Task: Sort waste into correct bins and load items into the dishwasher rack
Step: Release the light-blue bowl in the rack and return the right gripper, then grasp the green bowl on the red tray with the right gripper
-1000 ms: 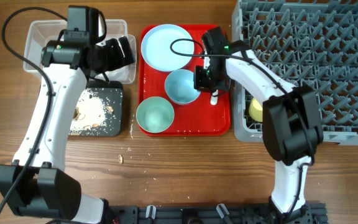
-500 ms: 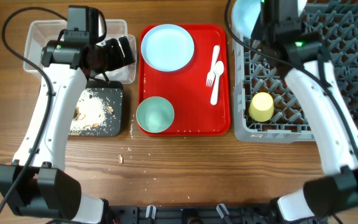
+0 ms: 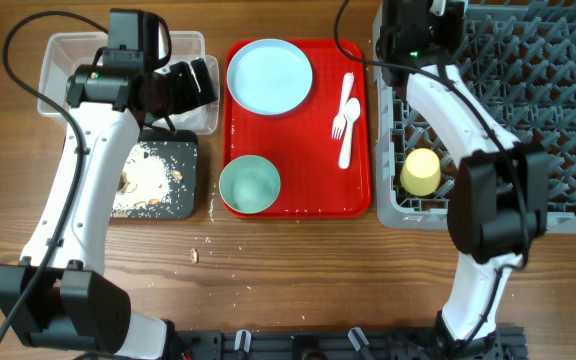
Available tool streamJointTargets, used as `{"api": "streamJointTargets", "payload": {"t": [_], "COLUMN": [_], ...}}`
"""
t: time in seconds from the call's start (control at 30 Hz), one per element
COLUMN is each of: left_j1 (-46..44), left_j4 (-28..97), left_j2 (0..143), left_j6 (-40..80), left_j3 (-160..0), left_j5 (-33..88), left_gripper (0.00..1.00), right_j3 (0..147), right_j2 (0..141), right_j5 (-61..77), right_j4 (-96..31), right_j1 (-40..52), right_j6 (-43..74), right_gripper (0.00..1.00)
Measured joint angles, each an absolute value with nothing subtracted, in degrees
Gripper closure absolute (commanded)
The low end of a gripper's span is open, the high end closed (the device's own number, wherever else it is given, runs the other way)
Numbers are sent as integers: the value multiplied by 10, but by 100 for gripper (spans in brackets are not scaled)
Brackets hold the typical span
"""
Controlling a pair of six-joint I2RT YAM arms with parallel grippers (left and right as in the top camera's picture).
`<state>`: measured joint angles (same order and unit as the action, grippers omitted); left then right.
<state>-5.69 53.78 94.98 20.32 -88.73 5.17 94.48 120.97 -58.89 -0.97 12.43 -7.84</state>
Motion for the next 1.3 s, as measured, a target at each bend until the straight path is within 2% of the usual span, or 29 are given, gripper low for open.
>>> {"api": "streamJointTargets", "payload": {"t": [0.27, 0.47, 0.57, 0.63, 0.7, 0.87, 1.0, 1.13, 1.3], "left_j1": [-57, -57, -57, -57, -57, -57, -57, -57, -57], "left_j4": [538, 538, 538, 538, 538, 538, 538, 538, 538], "left_j2": [950, 950, 950, 950, 950, 950, 950, 950, 950], "left_j6": [203, 203, 203, 203, 203, 203, 203, 203, 203], "left_j3": [-887, -887, -887, -887, -887, -887, -887, -887, -887], "left_j5": [52, 52, 52, 52, 52, 52, 52, 52, 51], "left_gripper": [0, 0, 0, 0, 0, 0, 0, 0, 0], "right_j3": [945, 946, 946, 946, 946, 945, 945, 945, 942], "right_j2": [1256, 1260, 1260, 1260, 1260, 1261, 1261, 1246, 1178], "right_j5": [-601, -572, -562, -561, -556, -550, -549, -536, -365], "right_j4": [22, 0, -17, -33, -46, -77, -98, -144, -290], "right_j1": [105, 112, 121, 130, 137, 163, 177, 187, 203], "right_j6": [-108, -108, -109, -113, -118, -119, -121, -110, -46], "right_gripper": [96, 94, 81, 65, 43, 8, 0, 0, 4]}}
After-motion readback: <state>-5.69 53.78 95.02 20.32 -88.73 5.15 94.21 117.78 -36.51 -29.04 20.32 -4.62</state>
